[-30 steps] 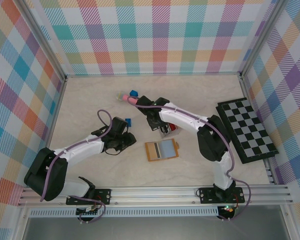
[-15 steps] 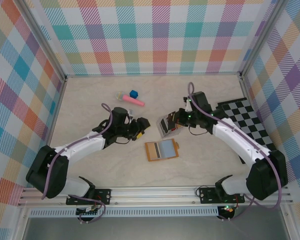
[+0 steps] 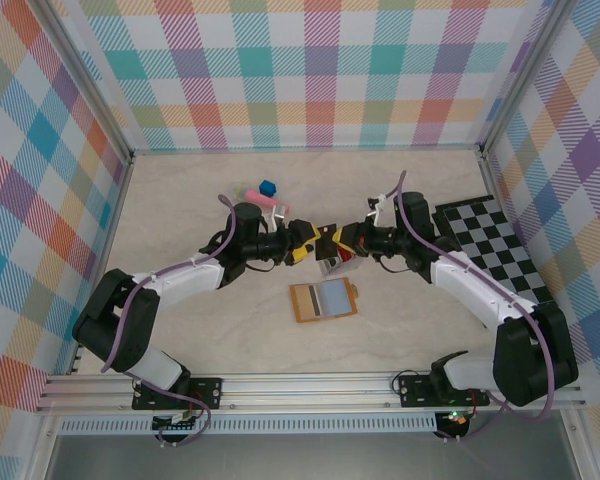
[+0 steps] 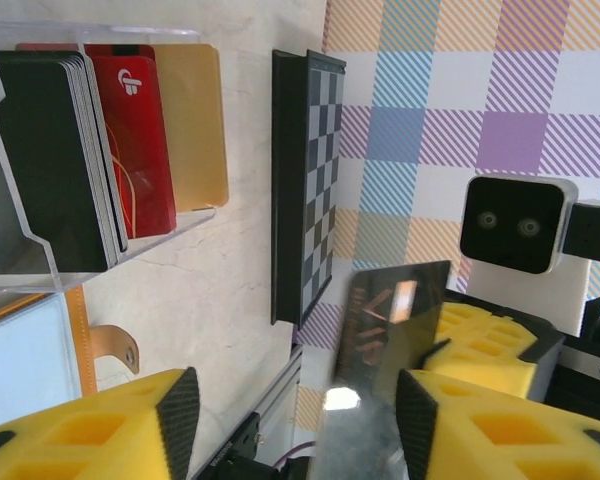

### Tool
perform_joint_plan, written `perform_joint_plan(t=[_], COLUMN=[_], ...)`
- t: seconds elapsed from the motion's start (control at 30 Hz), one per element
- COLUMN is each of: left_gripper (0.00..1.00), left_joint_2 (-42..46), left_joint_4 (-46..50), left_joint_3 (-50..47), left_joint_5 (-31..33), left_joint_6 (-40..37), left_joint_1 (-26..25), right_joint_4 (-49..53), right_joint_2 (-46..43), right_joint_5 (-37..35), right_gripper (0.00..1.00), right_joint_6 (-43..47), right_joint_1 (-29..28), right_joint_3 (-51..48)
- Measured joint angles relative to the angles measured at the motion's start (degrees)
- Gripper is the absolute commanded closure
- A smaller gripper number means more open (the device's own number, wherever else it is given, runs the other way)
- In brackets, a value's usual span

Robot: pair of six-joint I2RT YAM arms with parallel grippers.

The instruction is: Put the credit cards into the card holder

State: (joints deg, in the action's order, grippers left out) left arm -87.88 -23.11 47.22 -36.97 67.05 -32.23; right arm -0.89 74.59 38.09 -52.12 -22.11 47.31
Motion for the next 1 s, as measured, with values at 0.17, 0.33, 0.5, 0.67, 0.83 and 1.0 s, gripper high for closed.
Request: perform_joint_plan(t=[0.17,0.33,0.5,0.67,0.83,1.0], left_gripper=[0.69,0.87,1.0,1.0,1.0,1.0], left_joint_2=[0.0,0.0,0.5,3.3,6.3,6.2], left_joint_4=[-1.8,-3.6,-5.2,-0.2,6.7,9.6], left_joint_3=[0.0,-0.2,-0.9,-3.0,-5.9,-8.6], left_joint_5=[-1.0,-1.6,-1.5,0.7,6.4,11.4], left_joint_6=[0.8,1.2,1.2,-0.9,-3.7,-4.1], left_joint_1=[0.0,0.0,-0.2,-0.4,-2.9,-6.8], right_joint_4=[-2.6,-2.7,-0.9,7.4,16.0,19.0], right_joint_2=[0.9,1.4,1.7,1.4,1.6,6.3], right_joint_5=[1.3,1.4,0.8,-4.5,-9.7,-11.6], right_gripper=[0.97,0.96,0.84,0.74,0.77,0.78], right_joint_6=[-1.7,-1.8,-1.2,3.7,9.0,11.6], right_joint_1=[0.0,0.0,0.4,-0.3,-3.3,-7.3], right_joint_3=[-0.5,-0.5,-1.1,-1.1,-1.1,-1.1])
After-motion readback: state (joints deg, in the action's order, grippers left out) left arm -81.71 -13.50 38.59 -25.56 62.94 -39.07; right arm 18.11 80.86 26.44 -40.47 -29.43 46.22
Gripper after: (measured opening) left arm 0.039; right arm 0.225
